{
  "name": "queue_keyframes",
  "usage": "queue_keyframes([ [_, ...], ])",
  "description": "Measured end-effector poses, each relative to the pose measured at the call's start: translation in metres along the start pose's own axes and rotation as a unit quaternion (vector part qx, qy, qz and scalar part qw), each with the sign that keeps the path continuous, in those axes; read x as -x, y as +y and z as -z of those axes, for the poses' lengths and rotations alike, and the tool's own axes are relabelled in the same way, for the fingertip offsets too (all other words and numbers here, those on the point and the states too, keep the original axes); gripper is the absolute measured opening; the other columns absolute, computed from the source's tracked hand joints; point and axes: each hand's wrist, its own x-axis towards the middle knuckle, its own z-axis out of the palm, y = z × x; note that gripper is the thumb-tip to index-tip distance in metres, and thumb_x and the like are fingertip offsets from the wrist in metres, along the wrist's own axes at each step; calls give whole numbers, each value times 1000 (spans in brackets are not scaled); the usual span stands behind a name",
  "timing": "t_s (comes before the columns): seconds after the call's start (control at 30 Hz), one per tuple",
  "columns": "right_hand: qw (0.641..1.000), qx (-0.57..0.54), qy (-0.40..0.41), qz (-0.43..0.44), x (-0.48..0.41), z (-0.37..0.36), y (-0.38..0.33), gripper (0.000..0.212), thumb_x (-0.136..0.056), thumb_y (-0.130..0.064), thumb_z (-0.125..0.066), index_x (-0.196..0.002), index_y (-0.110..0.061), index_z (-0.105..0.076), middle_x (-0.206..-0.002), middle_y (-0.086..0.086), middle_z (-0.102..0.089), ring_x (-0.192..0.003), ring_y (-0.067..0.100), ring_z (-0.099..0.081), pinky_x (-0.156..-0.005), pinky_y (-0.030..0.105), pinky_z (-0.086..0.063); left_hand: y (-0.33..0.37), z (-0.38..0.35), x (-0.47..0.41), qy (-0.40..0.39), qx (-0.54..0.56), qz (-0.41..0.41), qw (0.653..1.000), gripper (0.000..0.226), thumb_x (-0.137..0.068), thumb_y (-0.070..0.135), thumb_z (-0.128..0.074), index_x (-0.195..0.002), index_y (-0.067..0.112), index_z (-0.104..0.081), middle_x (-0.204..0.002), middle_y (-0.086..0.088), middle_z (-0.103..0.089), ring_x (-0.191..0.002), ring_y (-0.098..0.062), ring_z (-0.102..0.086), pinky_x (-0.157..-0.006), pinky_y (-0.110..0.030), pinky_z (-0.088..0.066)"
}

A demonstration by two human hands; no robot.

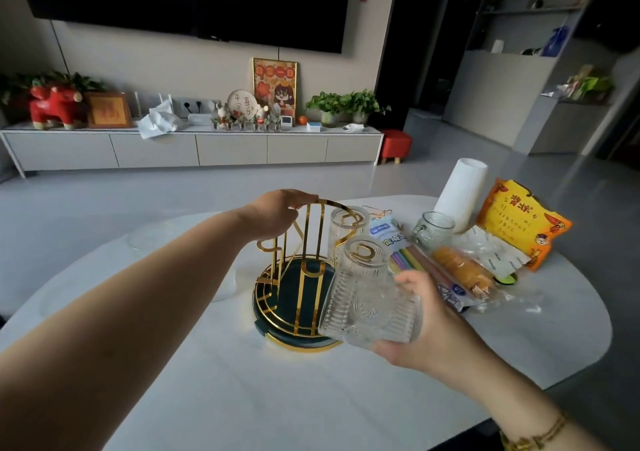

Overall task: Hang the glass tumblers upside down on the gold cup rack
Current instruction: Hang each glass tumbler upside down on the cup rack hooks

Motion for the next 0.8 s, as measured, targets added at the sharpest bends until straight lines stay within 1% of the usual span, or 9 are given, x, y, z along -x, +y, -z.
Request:
queue_keyframes([
  [0.1, 998, 55, 2, 11, -7, 19, -20, 66, -41, -50, -72, -89, -52, -27, -96, -30, -41, -89, -6, -47, -66, 12, -39, 0, 3, 1, -6, -13, -5, 1000, 40, -92, 1, -31, -127, 15, -41, -142, -10, -40, -130, -27, -35, -109, -36, -27],
  [0.23, 986, 159, -13, 57, -22, 35, -55, 56, -42, -51, -67, -82, -45, -27, -90, -24, -43, -82, 0, -46, -62, 14, -38, 3, 6, 5, -3, -36, -10, 999, 37, -93, 4, -29, -126, 14, -42, -141, -10, -42, -129, -27, -37, -106, -34, -30],
  [0.3, 978, 193, -31, 79, -29, 34, -66, 59, -48, -47, -68, -91, -45, -27, -98, -17, -44, -89, 6, -42, -72, 19, -39, 1, 8, 8, -6, -42, -12, 999, 37, -93, 5, -29, -127, 14, -42, -140, -9, -42, -127, -26, -38, -105, -34, -31],
  [0.37, 969, 228, -44, 84, -37, 28, -73, 62, -53, -44, -67, -99, -41, -27, -112, -11, -41, -101, 9, -32, -86, 31, -39, -2, 9, 13, -6, -44, -16, 999, 37, -93, 5, -29, -127, 13, -42, -140, -9, -43, -127, -26, -39, -104, -32, -31],
  [0.4, 967, 235, -48, 82, -41, 23, -76, 63, -55, -42, -68, -103, -39, -27, -116, -9, -40, -101, 9, -29, -86, 34, -37, -4, 10, 14, -4, -45, -18, 999, 37, -93, 5, -29, -126, 13, -42, -139, -9, -43, -126, -26, -40, -103, -32, -32],
  [0.5, 968, 228, -63, 80, -54, 7, -80, 69, -60, -35, -70, -113, -29, -27, -122, -3, -38, -98, 10, -23, -77, 28, -29, -6, 12, 17, 2, -37, -16, 999, 38, -93, 4, -27, -125, 14, -44, -138, -9, -45, -126, -25, -40, -104, -32, -31],
  [0.6, 961, 256, -77, 73, -62, -12, -79, 74, -61, -34, -71, -118, -27, -24, -121, 1, -37, -95, 10, -19, -65, 23, -17, -6, 14, 16, 1, -25, -10, 1000, 39, -93, 2, -26, -124, 14, -47, -136, -10, -47, -125, -26, -42, -104, -32, -32],
  [0.7, 968, 224, -105, 44, -68, -29, -72, 76, -63, -30, -72, -120, -27, -23, -115, 4, -35, -107, 18, -25, -80, 24, -22, -7, 14, 15, 3, -22, -15, 1000, 39, -93, 2, -27, -123, 14, -47, -136, -9, -48, -125, -25, -42, -104, -32, -32],
  [0.8, 966, 223, -125, 36, -73, -41, -66, 80, -65, -28, -71, -128, -24, -22, -132, 6, -33, -120, 24, -23, -89, 29, -27, -10, 12, 16, 6, -21, -23, 1000, 39, -92, 2, -27, -124, 14, -46, -137, -9, -47, -126, -24, -41, -106, -32, -30],
])
